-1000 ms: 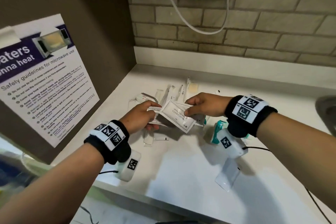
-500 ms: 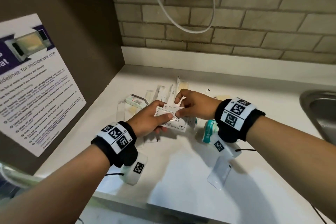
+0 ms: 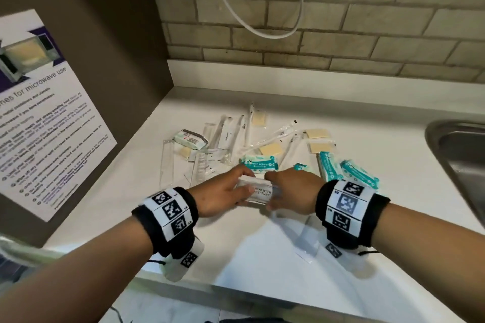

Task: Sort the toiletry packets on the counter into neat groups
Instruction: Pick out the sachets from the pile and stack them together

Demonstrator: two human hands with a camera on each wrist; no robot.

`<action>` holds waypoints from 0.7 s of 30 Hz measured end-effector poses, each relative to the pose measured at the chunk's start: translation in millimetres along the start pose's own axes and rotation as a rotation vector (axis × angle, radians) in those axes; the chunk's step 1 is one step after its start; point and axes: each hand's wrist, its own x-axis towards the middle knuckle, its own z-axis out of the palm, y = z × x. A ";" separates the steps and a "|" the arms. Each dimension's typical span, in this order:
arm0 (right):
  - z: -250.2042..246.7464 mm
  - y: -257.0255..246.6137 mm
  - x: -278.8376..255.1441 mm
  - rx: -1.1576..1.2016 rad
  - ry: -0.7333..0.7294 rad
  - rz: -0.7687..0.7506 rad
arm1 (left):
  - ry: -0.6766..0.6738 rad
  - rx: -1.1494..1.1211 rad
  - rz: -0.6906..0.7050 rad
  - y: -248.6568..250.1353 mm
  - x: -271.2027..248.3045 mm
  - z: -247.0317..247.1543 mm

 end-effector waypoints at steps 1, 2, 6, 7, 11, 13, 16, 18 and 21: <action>3.5 -0.7 -2.9 -0.095 0.019 0.002 | -0.037 0.197 0.017 0.4 -2.0 0.8; 8.9 -1.0 -3.8 -0.194 0.040 -0.008 | -0.061 0.412 0.024 1.5 -3.3 1.7; 35.0 -6.8 -3.6 -0.324 0.081 -0.045 | -0.116 0.870 -0.030 7.5 -5.5 13.8; 39.7 -7.3 -1.9 -0.285 0.078 -0.026 | -0.124 0.893 -0.037 7.2 -5.4 17.8; 48.9 -9.1 6.0 -0.094 0.017 0.020 | -0.116 0.937 -0.074 5.4 -1.1 31.6; 50.6 -10.7 7.3 -0.030 0.007 0.029 | -0.104 0.896 -0.108 8.7 -1.1 38.7; 52.9 -11.6 6.4 0.052 0.026 0.050 | -0.079 0.774 -0.118 8.1 -1.2 41.9; 53.5 -8.3 6.6 0.081 0.054 0.035 | -0.057 0.640 -0.118 0.5 0.1 39.5; 46.5 0.5 5.1 0.174 0.084 -0.009 | 0.017 0.429 -0.142 -12.5 -1.2 27.7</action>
